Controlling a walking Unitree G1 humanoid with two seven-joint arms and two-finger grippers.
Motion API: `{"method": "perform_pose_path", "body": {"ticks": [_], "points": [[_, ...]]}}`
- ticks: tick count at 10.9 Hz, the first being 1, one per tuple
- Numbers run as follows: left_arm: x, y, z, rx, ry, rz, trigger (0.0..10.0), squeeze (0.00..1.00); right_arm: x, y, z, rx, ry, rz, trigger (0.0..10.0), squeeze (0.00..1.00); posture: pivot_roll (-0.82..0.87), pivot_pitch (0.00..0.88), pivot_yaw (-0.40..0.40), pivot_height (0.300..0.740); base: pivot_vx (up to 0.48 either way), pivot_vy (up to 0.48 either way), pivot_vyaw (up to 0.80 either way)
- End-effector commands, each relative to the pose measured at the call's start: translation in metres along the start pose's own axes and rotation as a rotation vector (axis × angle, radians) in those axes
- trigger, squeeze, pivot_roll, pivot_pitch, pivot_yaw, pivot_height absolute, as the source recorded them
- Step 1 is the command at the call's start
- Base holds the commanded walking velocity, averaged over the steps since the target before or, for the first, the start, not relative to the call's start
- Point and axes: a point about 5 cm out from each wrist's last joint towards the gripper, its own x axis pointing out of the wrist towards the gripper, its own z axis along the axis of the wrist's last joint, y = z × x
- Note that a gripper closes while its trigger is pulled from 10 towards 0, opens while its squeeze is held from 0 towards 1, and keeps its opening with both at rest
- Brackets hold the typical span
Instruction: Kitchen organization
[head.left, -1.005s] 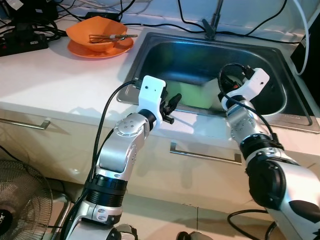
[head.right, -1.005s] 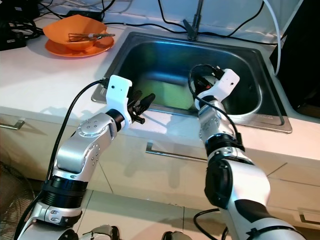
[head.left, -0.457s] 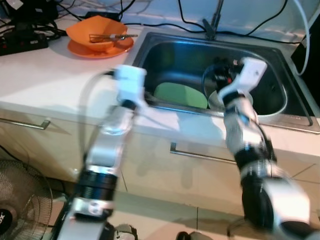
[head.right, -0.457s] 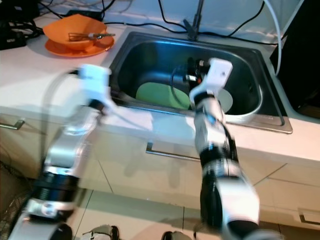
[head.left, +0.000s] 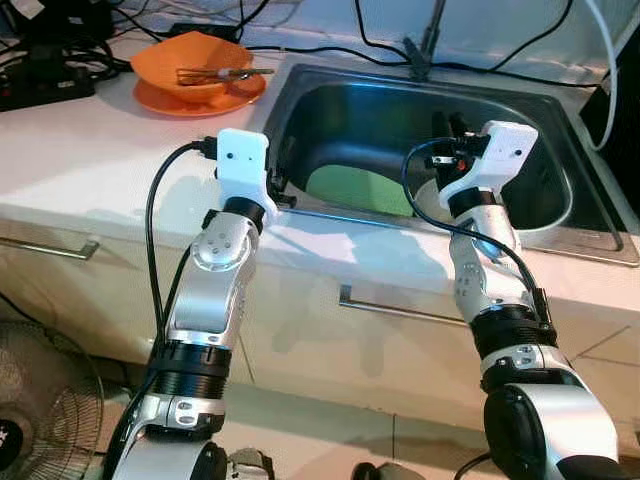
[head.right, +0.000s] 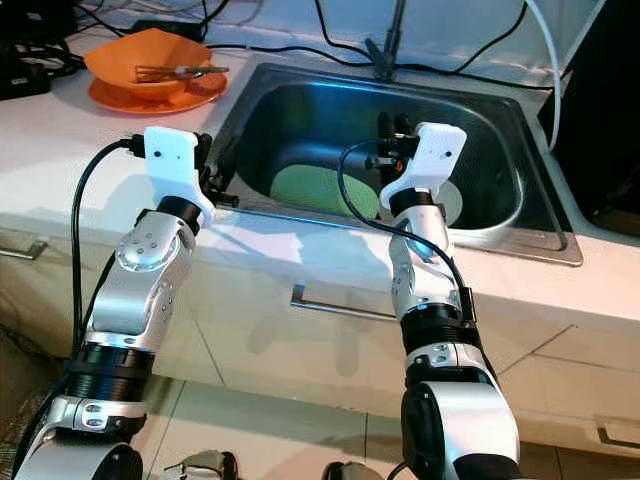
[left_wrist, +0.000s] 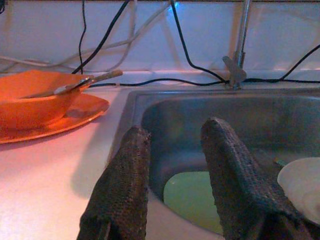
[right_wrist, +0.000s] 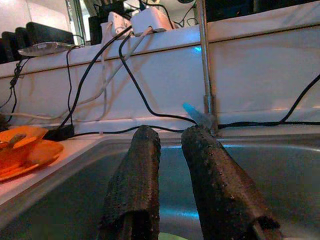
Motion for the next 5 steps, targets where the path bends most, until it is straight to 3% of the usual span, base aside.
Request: {"method": "perform_pose_path", "body": {"ticks": [1,5], "points": [[0.0014,-0.0020,0.0010,0.006,-0.004,-0.005,10.0,0.00,0.0012,0.0014,0.0045,-0.012,-0.025,0.008,10.0,0.00,0.07,0.091,-0.051,0.740,0.000,0.000,0.00],[0.0014,-0.0020,0.0010,0.006,-0.004,-0.005,10.0,0.00,0.0012,0.0014,0.0045,-0.012,-0.025,0.008,10.0,0.00,0.07,0.091,-0.051,0.740,0.000,0.000,0.00]]}}
